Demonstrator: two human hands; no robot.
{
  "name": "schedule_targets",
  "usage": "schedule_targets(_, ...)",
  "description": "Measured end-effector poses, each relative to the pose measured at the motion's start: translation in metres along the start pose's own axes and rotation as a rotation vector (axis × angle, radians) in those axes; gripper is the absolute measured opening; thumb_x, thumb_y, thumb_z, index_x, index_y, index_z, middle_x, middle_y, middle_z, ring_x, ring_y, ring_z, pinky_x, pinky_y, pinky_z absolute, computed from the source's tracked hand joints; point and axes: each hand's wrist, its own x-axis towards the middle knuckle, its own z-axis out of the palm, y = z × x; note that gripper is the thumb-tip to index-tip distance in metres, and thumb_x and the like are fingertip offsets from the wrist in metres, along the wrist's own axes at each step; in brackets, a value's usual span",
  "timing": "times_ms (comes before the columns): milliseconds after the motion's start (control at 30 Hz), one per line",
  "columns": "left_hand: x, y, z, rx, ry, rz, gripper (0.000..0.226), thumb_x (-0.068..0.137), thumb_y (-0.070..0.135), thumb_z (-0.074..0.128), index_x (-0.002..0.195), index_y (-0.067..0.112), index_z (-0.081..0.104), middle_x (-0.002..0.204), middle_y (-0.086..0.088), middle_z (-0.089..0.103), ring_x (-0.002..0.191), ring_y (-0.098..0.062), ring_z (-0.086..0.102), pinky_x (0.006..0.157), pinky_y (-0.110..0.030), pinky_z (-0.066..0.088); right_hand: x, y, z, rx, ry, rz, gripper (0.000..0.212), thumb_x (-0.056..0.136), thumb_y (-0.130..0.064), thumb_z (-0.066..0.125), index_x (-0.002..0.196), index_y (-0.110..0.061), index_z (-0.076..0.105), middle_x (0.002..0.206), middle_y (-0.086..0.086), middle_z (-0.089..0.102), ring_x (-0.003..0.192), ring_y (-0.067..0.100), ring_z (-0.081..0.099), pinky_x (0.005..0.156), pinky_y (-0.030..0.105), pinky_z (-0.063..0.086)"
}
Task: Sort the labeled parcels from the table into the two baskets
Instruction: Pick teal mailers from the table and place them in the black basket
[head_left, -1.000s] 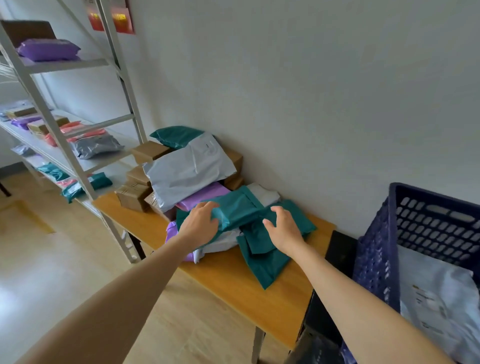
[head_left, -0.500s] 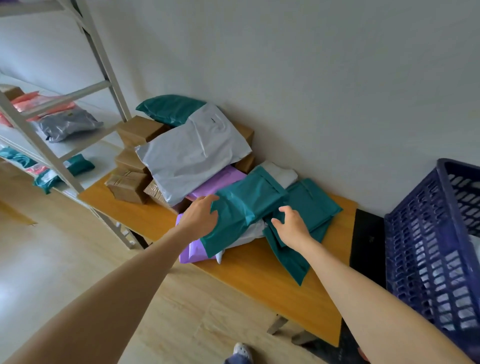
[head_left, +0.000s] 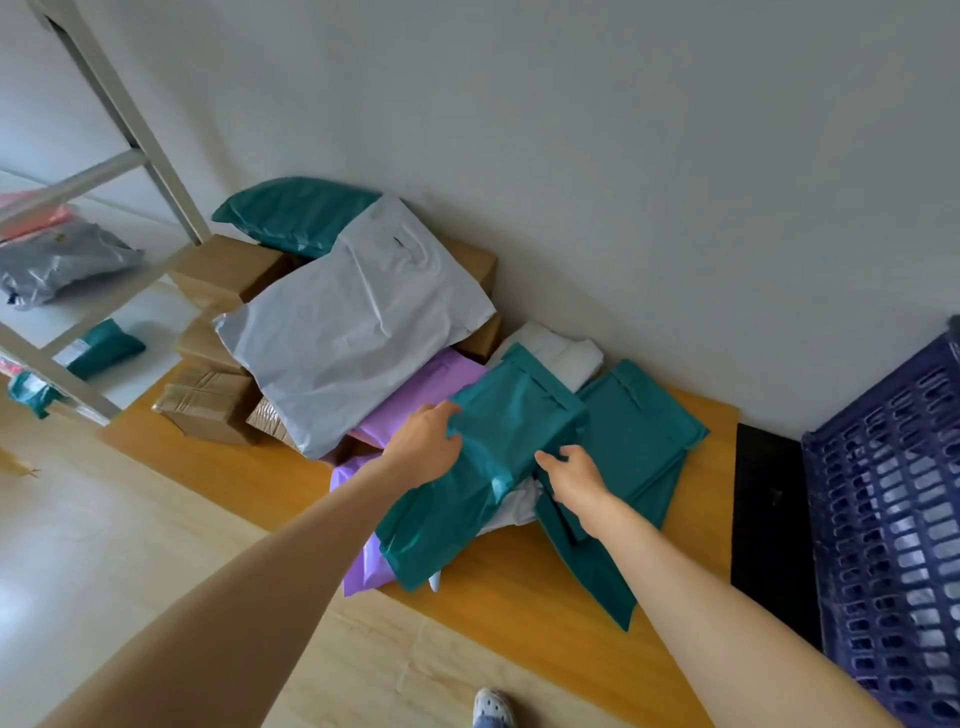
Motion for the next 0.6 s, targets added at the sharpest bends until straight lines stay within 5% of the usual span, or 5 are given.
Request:
schedule_targets(100, 0.011, -0.003, 0.003, 0.009, -0.054, 0.01, 0.05, 0.096, 0.022, 0.045, 0.145, 0.02, 0.036, 0.146, -0.011, 0.039, 0.128, -0.029, 0.045, 0.101, -0.035, 0.04, 0.007, 0.0, 0.007, 0.18, 0.017, 0.044, 0.028, 0.098, -0.024, 0.054, 0.114, -0.002, 0.055, 0.102, 0.007, 0.062, 0.099, 0.026, 0.061, 0.091, 0.04, 0.052)
schedule_targets(233, 0.019, -0.01, 0.001, 0.028, -0.112, 0.063, 0.049, 0.097, 0.022, 0.044, 0.145, 0.023, 0.037, 0.145, -0.009, 0.04, 0.128, -0.027, 0.044, 0.103, -0.036, 0.04, 0.006, -0.006, 0.013, 0.36, 0.03, 0.107, 0.011, 0.097, -0.019, 0.056, 0.089, -0.014, 0.061, 0.093, 0.005, 0.067, 0.083, 0.017, 0.064, 0.057, 0.023, 0.051)
schedule_targets(433, 0.027, -0.017, -0.006, 0.076, -0.191, 0.23, 0.045, 0.097, 0.02, 0.043, 0.142, 0.024, 0.043, 0.15, -0.001, 0.036, 0.137, -0.023, 0.035, 0.11, -0.036, 0.033, 0.0, -0.015, 0.034, 0.482, 0.114, 0.182, 0.012, 0.09, -0.014, 0.065, 0.099, -0.007, 0.061, 0.103, 0.01, 0.068, 0.093, 0.027, 0.065, 0.085, 0.041, 0.054)
schedule_targets(600, 0.03, -0.019, -0.014, 0.013, -0.245, 0.311, 0.04, 0.097, 0.022, 0.044, 0.136, 0.025, 0.051, 0.143, 0.0, 0.048, 0.118, -0.02, 0.053, 0.097, -0.032, 0.047, -0.016, -0.029, 0.042, 0.577, 0.229, 0.223, 0.016, 0.086, -0.012, 0.07, 0.095, -0.006, 0.059, 0.103, 0.013, 0.067, 0.088, 0.027, 0.065, 0.077, 0.036, 0.056)
